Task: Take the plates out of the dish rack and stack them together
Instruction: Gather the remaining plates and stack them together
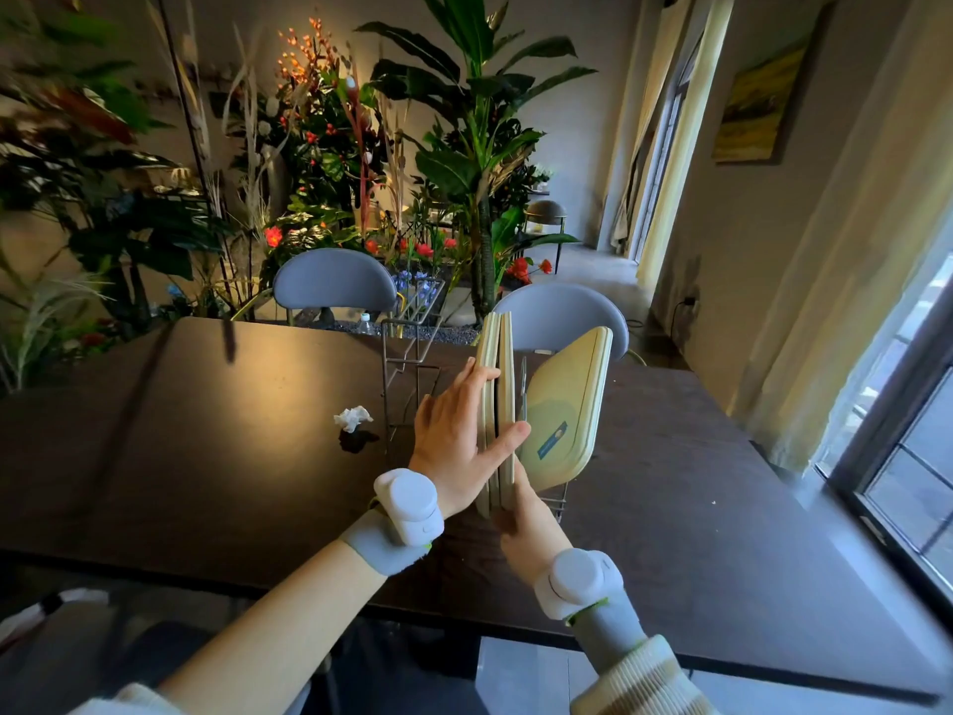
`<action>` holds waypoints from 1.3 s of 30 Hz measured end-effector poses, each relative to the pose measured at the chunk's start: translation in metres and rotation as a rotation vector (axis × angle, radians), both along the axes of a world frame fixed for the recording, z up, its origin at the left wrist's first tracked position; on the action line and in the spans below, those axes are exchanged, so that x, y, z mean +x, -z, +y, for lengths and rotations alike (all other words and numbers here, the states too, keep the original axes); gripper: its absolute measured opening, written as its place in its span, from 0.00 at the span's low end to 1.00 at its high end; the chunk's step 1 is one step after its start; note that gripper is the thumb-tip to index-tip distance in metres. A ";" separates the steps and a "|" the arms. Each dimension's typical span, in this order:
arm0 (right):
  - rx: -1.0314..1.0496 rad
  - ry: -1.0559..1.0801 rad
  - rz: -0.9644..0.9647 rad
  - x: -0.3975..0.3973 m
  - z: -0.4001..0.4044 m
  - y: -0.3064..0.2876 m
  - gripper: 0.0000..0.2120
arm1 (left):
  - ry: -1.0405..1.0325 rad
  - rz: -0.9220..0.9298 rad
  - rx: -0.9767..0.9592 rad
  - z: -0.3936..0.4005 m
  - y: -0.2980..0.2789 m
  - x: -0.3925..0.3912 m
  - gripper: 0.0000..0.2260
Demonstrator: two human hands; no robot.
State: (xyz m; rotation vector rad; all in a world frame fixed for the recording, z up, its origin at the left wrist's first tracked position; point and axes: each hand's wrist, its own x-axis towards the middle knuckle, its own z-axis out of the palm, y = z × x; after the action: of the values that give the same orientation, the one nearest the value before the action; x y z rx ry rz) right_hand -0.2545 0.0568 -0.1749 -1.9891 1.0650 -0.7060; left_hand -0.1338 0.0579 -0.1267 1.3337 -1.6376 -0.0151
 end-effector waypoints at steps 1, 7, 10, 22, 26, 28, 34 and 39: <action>-0.033 -0.003 0.037 0.002 -0.001 -0.002 0.45 | -0.011 -0.009 -0.008 0.000 0.000 0.000 0.24; -0.006 0.048 0.095 0.008 -0.006 -0.011 0.45 | -0.028 -0.100 -0.026 -0.005 0.004 0.001 0.21; 0.028 0.069 0.024 0.010 -0.008 -0.005 0.45 | -0.024 -0.128 -0.022 -0.008 0.004 0.000 0.21; -0.053 0.209 0.201 -0.010 0.008 -0.049 0.21 | -0.013 -0.163 0.034 -0.008 -0.002 -0.019 0.22; -0.142 0.432 0.181 -0.030 0.009 -0.064 0.11 | 0.037 -0.199 0.085 -0.011 -0.005 -0.030 0.22; -0.171 0.535 0.114 -0.041 0.008 -0.065 0.10 | 0.042 -0.221 0.074 -0.013 -0.004 -0.029 0.22; 0.006 0.688 0.061 -0.052 -0.013 -0.054 0.12 | 0.063 -0.260 0.108 -0.013 0.000 -0.023 0.26; 0.162 0.615 0.128 -0.035 -0.027 -0.043 0.17 | 0.014 -0.400 0.045 -0.005 0.009 -0.006 0.30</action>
State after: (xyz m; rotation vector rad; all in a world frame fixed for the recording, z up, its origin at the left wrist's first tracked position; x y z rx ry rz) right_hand -0.2896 0.0295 -0.1320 -1.5818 1.7848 -0.7763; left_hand -0.1396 0.0532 -0.1354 1.4242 -1.9894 0.2205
